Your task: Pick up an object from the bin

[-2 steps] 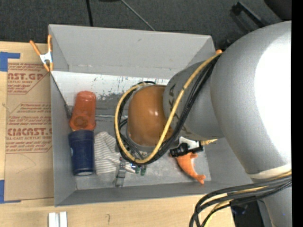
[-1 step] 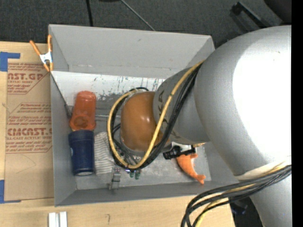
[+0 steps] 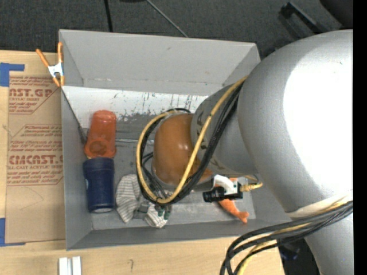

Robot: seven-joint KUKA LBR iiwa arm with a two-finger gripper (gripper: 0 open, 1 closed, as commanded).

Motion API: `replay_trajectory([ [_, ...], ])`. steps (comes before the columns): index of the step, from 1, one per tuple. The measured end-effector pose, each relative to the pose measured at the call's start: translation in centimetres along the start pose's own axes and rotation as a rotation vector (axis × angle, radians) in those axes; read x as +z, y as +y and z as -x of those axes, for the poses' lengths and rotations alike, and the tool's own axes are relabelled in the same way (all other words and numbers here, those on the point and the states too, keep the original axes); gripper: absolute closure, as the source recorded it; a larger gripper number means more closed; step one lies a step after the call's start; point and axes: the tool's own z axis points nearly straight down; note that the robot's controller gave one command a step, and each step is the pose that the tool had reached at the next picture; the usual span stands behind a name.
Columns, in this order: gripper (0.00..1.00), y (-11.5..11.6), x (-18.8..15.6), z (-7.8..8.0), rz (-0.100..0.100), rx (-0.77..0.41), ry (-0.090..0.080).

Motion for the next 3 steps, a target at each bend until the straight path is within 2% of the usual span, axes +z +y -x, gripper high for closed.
replay_trajectory([
  [2, 1.00, -0.1, -0.4, -0.1, -0.003, 0.000, 0.004],
  [3, 1.00, -0.2, -2.4, -0.3, -0.008, 0.000, 0.011],
])
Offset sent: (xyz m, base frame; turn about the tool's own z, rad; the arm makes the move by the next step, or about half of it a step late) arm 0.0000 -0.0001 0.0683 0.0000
